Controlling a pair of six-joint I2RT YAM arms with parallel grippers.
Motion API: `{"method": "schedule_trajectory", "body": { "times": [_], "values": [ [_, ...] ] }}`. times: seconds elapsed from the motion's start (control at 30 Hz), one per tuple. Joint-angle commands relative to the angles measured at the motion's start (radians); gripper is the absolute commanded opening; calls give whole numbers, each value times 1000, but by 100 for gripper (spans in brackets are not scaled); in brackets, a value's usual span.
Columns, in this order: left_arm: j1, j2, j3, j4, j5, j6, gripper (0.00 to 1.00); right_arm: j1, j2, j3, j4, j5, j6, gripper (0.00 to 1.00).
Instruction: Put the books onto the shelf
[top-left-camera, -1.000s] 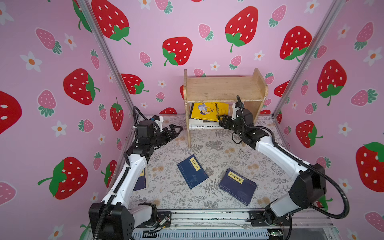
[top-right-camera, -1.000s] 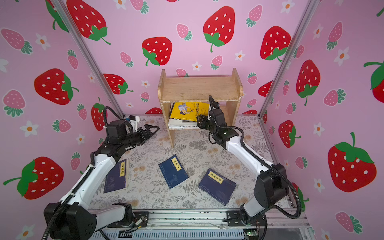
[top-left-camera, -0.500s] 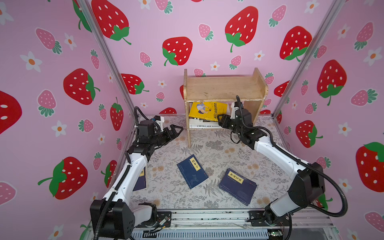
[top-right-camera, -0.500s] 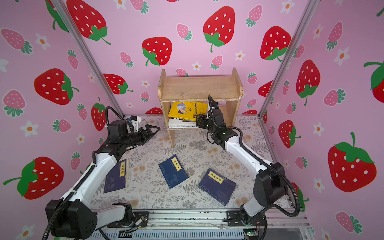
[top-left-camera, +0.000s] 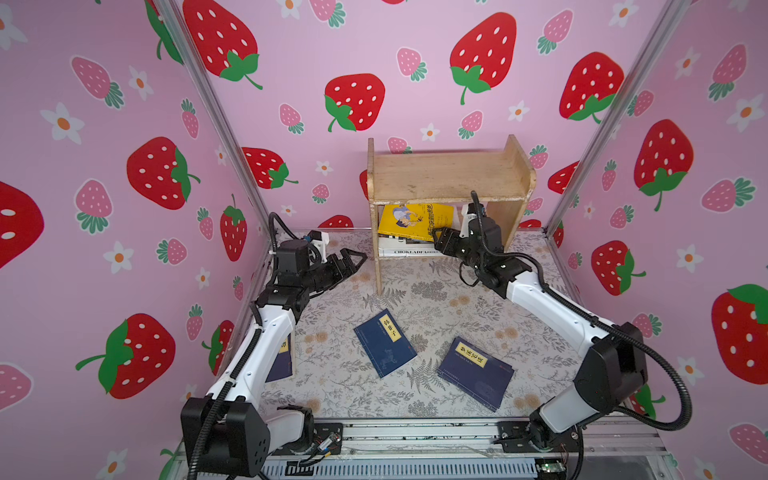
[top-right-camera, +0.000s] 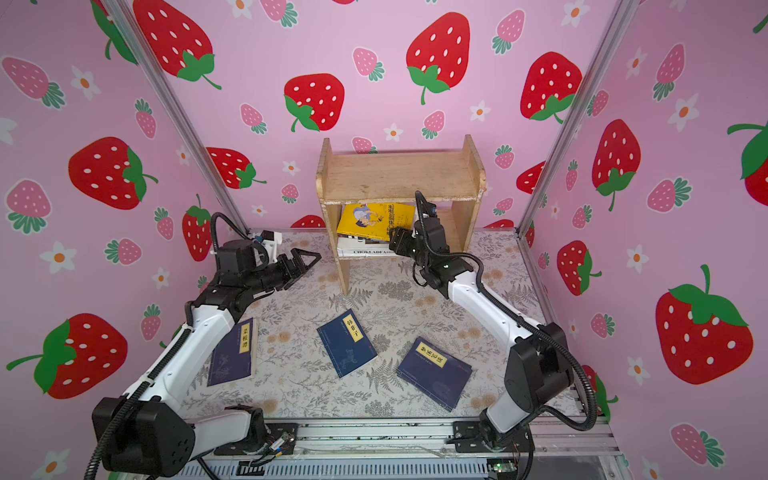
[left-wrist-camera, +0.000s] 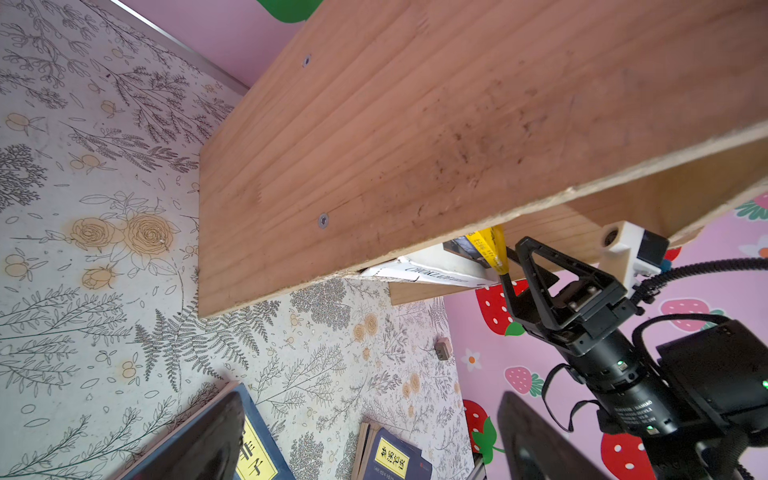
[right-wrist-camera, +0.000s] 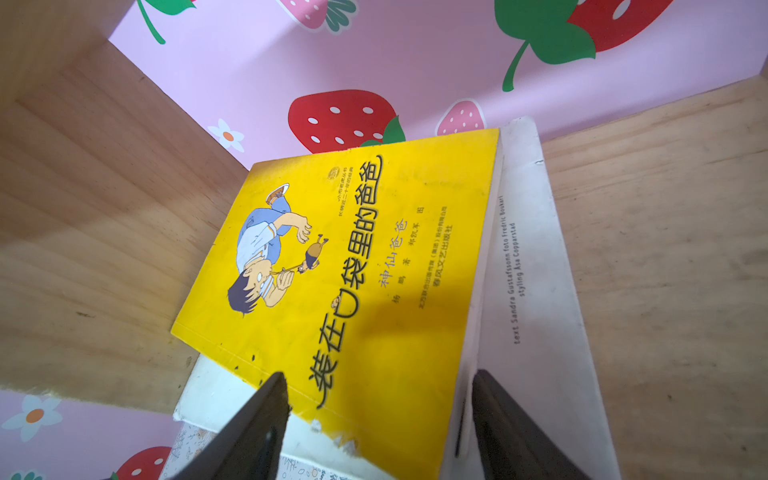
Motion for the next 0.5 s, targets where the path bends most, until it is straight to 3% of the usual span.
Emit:
{"method": "schedule_trajectory", "body": {
  "times": [0.0,0.2,0.47],
  "values": [
    [6,10,-6,32,27,-9,96,-10,-16,38,-5,6,15,72],
    [5,9,-9,36,28,-7,96,-10,44,148,-138,-15,27,72],
    [5,28,-1,73,50,-24,96,-6,48,108,-70,-119,52,65]
  ]
}}
